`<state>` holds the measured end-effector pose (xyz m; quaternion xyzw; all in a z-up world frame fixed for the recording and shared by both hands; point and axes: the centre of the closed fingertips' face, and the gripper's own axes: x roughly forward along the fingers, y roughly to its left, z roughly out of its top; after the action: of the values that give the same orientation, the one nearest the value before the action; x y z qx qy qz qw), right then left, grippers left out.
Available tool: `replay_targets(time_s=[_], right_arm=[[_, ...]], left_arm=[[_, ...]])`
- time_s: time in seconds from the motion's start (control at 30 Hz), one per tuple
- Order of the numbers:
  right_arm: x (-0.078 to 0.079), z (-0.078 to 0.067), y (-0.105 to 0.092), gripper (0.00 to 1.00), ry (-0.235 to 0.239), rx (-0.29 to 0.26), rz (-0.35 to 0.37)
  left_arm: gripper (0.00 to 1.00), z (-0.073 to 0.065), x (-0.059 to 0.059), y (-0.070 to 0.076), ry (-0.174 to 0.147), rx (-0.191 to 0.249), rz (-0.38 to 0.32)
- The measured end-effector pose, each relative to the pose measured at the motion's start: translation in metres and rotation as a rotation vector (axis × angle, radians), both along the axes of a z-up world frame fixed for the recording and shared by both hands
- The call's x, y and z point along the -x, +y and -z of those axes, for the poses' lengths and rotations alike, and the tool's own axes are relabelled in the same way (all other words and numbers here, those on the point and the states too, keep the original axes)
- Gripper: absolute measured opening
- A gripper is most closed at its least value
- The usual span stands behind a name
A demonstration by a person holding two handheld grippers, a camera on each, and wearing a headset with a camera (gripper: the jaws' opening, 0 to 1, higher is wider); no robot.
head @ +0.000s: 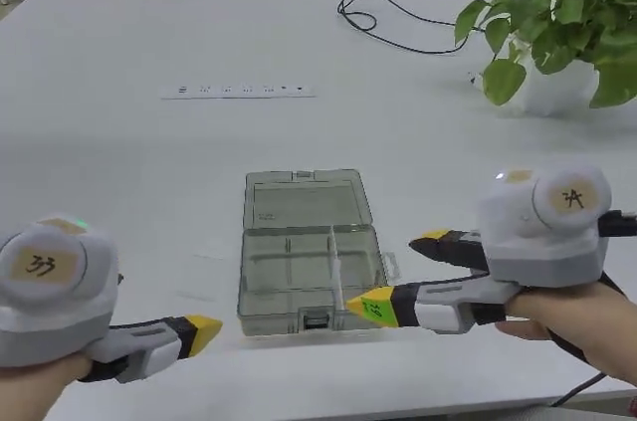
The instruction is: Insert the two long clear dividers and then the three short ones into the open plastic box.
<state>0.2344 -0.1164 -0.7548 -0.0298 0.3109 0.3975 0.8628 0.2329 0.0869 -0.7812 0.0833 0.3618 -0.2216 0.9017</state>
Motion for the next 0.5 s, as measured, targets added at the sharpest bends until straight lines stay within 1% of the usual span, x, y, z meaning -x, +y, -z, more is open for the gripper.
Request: replay_targets(time_s=[0.1,0.13,0.17,0.23,0.3,0.4,0.5], right_arm=[[0.001,-0.002,-0.001,0.72,-0.003,-0.003,0.006],[0.001,-0.002,-0.002,0.72,-0.004,-0.004,0.007],[0.001,-0.002,-0.002,0.72,-0.007,-0.004,0.008],[0.001,-0.002,-0.003,0.72,-0.011,-0.001,0.009],[0.002,-0.002,-0.004,0.72,-0.012,0.0,0.012],[0.002,-0.002,-0.005,0.72,-0.015,-0.001,0.015],[0.002,-0.003,-0.005,0.71,-0.017,-0.005,0.019]], left_arm=[[0.66,0.006,-0.003,0.003,0.024,-0.004,-0.015],[0.65,0.01,-0.003,0.004,0.037,-0.008,-0.022],[0.64,0.011,-0.004,0.004,0.043,-0.009,-0.025],[0.62,0.015,-0.004,0.004,0.062,0.0,-0.036],[0.61,0.017,-0.007,0.004,0.065,0.008,-0.043],[0.59,0.022,-0.008,0.002,0.079,0.023,-0.053],[0.56,0.027,-0.009,0.001,0.09,0.008,-0.056]])
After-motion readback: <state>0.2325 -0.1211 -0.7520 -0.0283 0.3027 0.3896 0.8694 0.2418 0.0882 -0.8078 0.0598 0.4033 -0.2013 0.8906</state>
